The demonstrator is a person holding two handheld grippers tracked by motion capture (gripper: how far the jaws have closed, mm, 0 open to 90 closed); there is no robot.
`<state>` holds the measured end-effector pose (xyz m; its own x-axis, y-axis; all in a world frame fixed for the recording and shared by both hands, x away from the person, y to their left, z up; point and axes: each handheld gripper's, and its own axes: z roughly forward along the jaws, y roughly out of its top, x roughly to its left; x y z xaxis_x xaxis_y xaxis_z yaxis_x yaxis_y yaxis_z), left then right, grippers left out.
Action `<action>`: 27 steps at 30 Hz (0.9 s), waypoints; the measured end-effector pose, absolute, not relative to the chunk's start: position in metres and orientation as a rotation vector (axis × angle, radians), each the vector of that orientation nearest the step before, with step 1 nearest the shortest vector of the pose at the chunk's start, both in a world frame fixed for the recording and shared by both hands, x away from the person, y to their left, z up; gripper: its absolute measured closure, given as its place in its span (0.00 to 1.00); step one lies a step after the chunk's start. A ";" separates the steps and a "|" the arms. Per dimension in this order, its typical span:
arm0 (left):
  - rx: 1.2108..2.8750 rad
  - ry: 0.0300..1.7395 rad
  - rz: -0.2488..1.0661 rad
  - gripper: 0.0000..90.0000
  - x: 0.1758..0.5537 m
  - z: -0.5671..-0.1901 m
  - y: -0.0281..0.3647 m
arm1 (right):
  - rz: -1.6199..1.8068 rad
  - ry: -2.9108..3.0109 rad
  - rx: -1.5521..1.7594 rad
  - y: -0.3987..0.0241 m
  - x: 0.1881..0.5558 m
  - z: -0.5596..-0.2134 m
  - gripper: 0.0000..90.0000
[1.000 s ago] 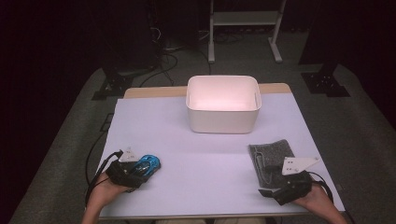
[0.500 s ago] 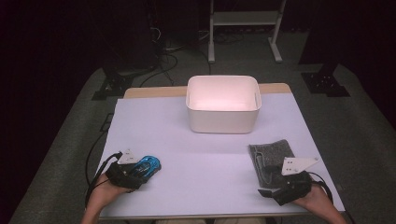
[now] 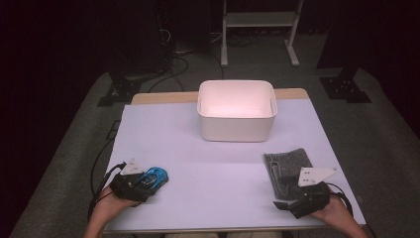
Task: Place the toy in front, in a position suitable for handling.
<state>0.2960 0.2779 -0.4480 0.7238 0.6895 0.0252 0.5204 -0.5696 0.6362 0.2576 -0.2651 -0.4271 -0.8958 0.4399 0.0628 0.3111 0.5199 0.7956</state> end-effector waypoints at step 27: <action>2.310 0.867 0.344 0.29 0.294 -0.440 0.279 | 1.346 2.587 0.647 -0.264 0.257 -0.423 0.15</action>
<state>0.2943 0.2792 -0.4400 0.7481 0.6633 0.0191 0.4961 -0.5781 0.6478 0.2574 -0.2644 -0.4234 -0.8947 0.4424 0.0606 0.3036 0.5031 0.8092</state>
